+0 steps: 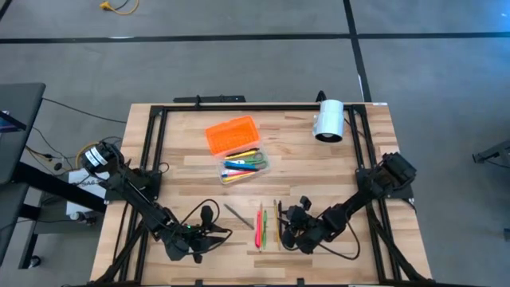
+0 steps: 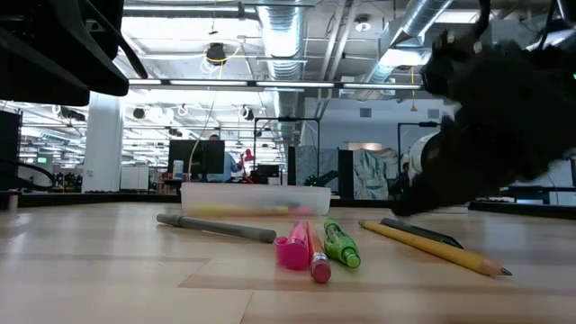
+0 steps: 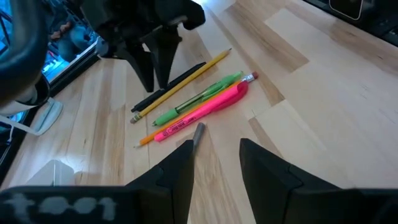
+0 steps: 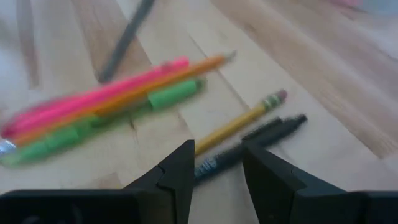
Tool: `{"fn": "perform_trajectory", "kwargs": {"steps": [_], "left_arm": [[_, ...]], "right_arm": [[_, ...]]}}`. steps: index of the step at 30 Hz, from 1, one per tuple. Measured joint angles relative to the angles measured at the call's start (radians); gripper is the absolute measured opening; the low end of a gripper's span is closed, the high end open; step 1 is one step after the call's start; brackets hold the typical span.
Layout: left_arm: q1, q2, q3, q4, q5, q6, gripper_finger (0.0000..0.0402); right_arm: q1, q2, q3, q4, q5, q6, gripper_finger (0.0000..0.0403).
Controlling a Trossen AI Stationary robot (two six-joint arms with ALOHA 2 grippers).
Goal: Pick & place school supplies into a supply box
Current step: Put the black pen into the supply box
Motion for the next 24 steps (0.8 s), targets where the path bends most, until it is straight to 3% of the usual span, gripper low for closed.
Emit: {"fn": "perform_trajectory", "kwargs": {"steps": [13,24], "left_arm": [[0.0,0.0,0.0,0.0,0.0,0.012,0.0121],[0.0,0.0,0.0,-0.001,0.001,0.013,0.0121]], "right_arm": [[0.003,0.027,0.004,0.0,-0.031,0.023,0.0127],[0.007,0.019,0.02,-0.157,-0.095,0.106,0.0127]]}}
